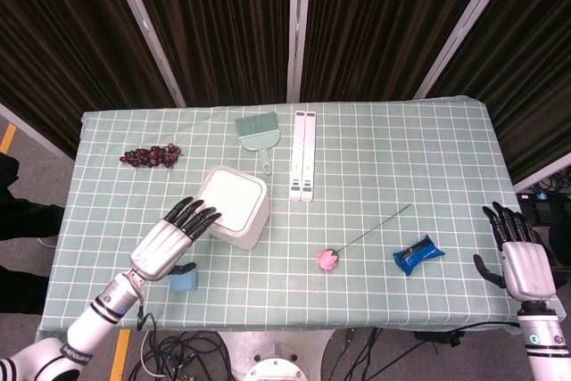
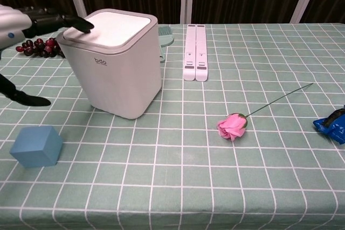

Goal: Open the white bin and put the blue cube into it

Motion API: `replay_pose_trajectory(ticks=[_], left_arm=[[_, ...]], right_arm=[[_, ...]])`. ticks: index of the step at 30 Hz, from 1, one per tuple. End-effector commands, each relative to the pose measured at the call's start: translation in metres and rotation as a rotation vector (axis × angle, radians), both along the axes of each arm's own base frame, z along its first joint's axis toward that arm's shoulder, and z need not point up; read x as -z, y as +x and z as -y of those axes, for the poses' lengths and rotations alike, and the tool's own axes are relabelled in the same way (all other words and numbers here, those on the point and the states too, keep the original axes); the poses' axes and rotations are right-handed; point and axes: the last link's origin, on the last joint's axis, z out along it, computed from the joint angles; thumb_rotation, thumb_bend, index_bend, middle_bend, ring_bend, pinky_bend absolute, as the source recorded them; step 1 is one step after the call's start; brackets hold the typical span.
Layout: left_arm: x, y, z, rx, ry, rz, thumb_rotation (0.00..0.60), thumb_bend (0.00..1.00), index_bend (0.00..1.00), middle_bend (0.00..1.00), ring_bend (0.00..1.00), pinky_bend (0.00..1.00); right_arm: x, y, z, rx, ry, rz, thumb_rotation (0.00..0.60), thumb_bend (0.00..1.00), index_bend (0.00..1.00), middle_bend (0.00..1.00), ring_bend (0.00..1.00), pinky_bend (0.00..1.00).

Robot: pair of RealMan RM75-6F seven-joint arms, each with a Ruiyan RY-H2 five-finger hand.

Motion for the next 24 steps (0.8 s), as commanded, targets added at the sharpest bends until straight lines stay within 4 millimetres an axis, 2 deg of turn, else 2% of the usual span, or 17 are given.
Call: replay_pose_trajectory(ticks=[1, 6, 11, 14, 18, 24], left_arm=[[-0.022, -0.004, 0.004, -0.010, 0.102, 0.059, 0.600, 0.03, 0.04, 0.01, 0.00, 0.07], [-0.052, -0.034, 0.015, -0.144, 0.201, 0.086, 0.600, 0.03, 0.04, 0.01, 0.00, 0.07], [-0.056, -0.072, 0.035, -0.308, 0.121, 0.084, 0.600, 0.03, 0.04, 0.05, 0.00, 0.08], [-0.047, -0.080, 0.050, -0.351, 0.027, 0.105, 0.600, 0.03, 0.04, 0.06, 0.00, 0.08], [-0.028, -0.079, 0.063, -0.356, -0.113, 0.093, 0.600, 0.03, 0.05, 0.09, 0.00, 0.08], [0.013, -0.079, 0.064, -0.389, -0.220, 0.075, 0.600, 0.03, 0.06, 0.12, 0.07, 0.18]], right_arm=[[0.000, 0.000, 0.000, 0.000, 0.000, 0.000, 0.600, 0.26, 0.00, 0.00, 0.00, 0.00], [-0.001, 0.002, 0.000, -0.005, 0.000, -0.001, 0.600, 0.26, 0.00, 0.00, 0.00, 0.00], [-0.002, 0.005, 0.001, -0.014, -0.004, -0.002, 0.600, 0.26, 0.00, 0.00, 0.00, 0.00], [-0.003, 0.008, 0.001, -0.021, -0.010, -0.002, 0.600, 0.26, 0.00, 0.00, 0.00, 0.00], [-0.004, 0.010, 0.001, -0.025, -0.009, -0.002, 0.600, 0.26, 0.00, 0.00, 0.00, 0.00], [0.000, 0.010, 0.002, -0.020, 0.005, 0.000, 0.600, 0.26, 0.00, 0.00, 0.00, 0.00]])
